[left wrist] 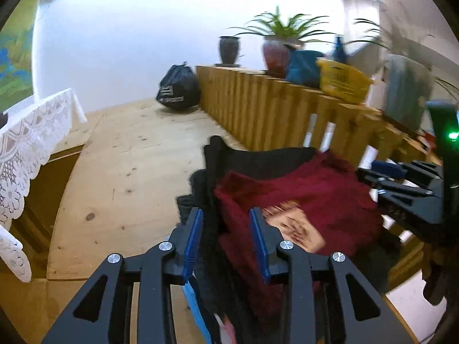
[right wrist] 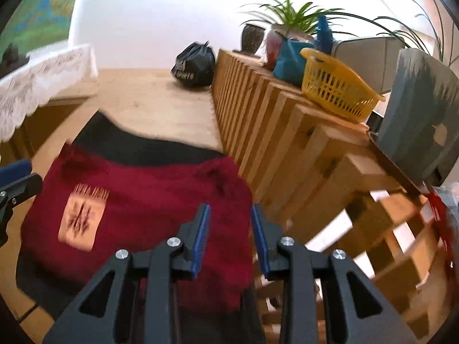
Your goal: Fold clothes
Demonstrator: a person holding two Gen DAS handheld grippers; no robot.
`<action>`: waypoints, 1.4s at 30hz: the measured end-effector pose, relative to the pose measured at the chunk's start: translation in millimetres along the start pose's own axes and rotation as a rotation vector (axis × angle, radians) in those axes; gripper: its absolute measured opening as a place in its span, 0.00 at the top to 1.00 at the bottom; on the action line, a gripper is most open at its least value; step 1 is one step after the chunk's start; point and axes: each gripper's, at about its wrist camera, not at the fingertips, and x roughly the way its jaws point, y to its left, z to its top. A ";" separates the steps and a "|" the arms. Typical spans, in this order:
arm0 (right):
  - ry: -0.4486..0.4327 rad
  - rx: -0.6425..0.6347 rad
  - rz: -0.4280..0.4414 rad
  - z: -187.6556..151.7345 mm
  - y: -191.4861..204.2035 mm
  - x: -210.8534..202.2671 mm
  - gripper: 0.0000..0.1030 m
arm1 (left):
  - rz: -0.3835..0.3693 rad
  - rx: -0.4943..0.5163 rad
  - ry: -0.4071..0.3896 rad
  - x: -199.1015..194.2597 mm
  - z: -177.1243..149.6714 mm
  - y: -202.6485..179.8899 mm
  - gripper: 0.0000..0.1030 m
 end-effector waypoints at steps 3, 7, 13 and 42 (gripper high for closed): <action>0.057 0.015 0.013 -18.1 -1.4 4.9 0.66 | -0.010 0.064 0.037 2.1 -14.5 -12.9 0.68; 0.101 0.049 0.036 -37.7 -7.0 20.4 0.62 | 0.029 0.050 0.096 20.6 -31.8 -5.5 0.61; 0.042 0.098 0.015 -44.0 -19.8 -9.6 0.58 | 0.025 -0.003 0.073 2.8 -25.4 11.0 0.60; -0.181 0.138 0.304 -287.2 94.6 -335.8 0.37 | 0.171 0.051 -0.149 -351.2 -253.2 -66.5 0.26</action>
